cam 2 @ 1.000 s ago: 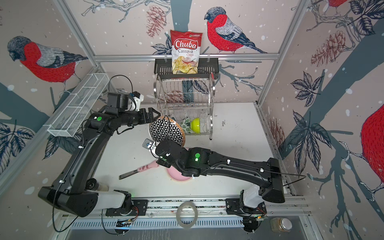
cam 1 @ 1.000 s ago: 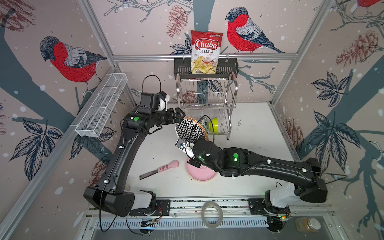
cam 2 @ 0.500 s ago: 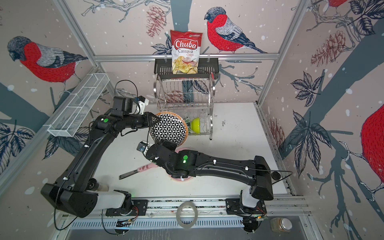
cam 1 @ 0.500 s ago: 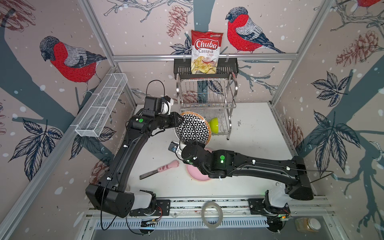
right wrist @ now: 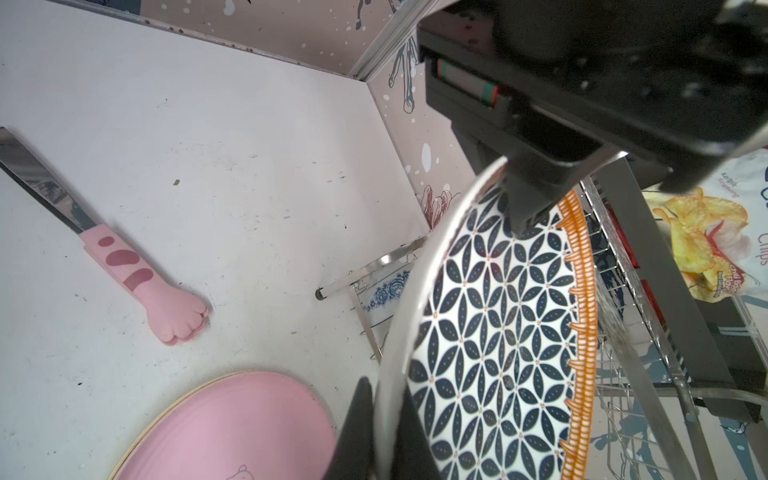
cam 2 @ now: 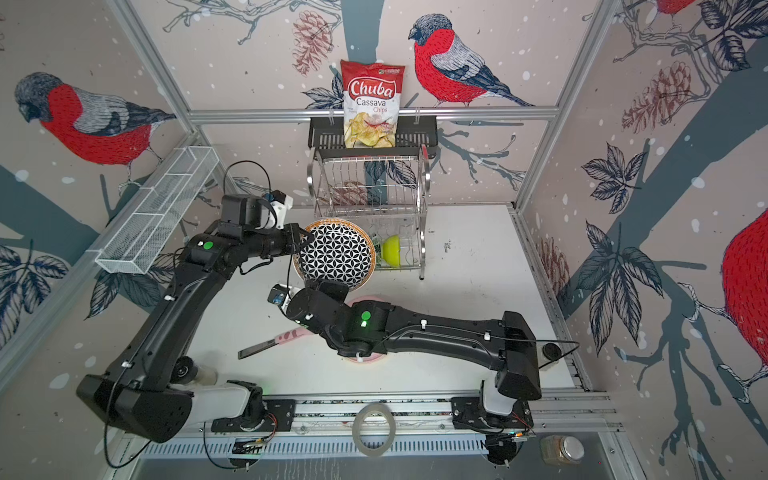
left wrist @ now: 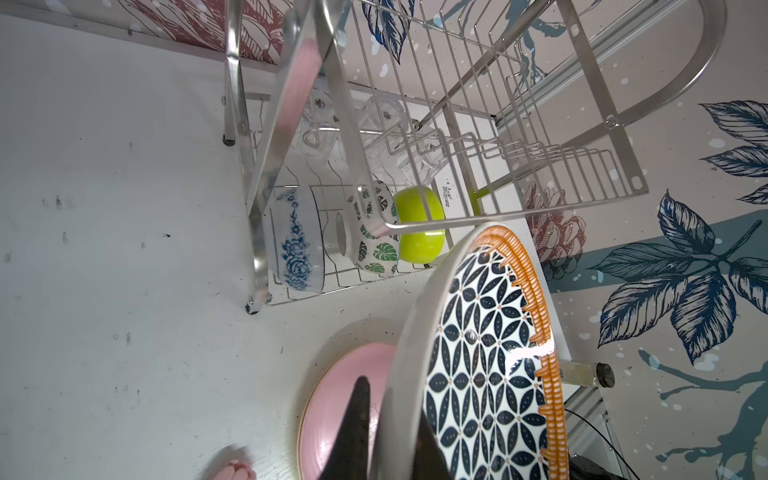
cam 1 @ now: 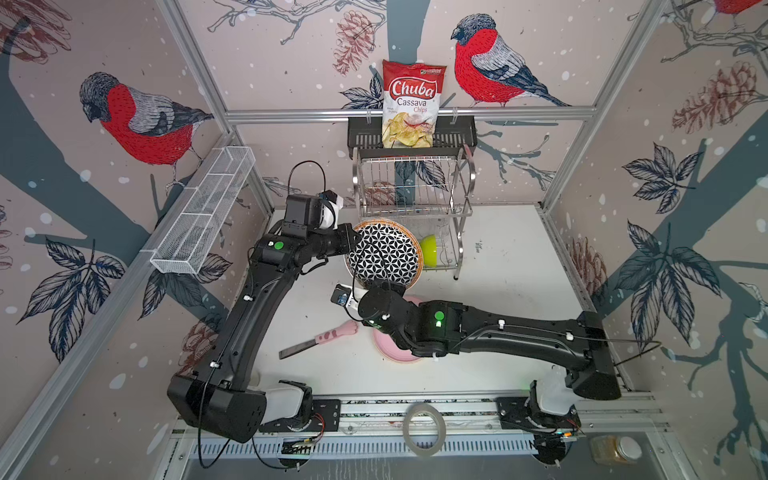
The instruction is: Unload the mixed dishes from the dish rack
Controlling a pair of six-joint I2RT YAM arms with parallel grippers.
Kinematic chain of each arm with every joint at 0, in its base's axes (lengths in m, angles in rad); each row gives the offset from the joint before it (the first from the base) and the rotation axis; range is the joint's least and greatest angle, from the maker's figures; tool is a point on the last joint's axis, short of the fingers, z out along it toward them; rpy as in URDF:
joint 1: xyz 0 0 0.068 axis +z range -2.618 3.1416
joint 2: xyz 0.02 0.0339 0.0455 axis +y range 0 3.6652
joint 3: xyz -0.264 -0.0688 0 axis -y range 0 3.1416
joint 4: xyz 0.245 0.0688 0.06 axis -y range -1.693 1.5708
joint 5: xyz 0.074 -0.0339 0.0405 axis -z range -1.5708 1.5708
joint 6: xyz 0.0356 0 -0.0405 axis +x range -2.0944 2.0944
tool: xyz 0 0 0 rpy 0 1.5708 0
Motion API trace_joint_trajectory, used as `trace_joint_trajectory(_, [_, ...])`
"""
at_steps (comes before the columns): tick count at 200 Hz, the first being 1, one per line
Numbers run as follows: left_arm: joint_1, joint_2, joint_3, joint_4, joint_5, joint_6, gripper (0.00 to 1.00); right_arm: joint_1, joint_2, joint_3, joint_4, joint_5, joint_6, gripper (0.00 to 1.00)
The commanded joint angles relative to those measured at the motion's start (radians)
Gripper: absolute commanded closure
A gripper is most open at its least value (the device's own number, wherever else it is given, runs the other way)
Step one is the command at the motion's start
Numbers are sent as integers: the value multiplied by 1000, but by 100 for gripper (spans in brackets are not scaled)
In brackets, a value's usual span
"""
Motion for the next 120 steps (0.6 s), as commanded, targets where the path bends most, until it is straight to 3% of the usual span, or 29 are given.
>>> trace_joint_trajectory(1, [-2,-17,-6,48,65,-10,100,-17,-2,22,153,-3,71,90])
trace_joint_trajectory(39, [-2,-23,-19,68,87,-7,100,-31,-15,26,128,-172,137,50])
trace_joint_trajectory(48, [-3,-24,-18,67,88,-6,100,-37,-23,26,126,-235,158,44])
trace_joint_trajectory(81, [-2,-27,-34,75,89,0,100,-83,-69,10,135,-560,251,38])
trace_joint_trajectory(120, [-2,-27,-59,87,90,9,100,-251,-176,-63,250,-1101,447,37])
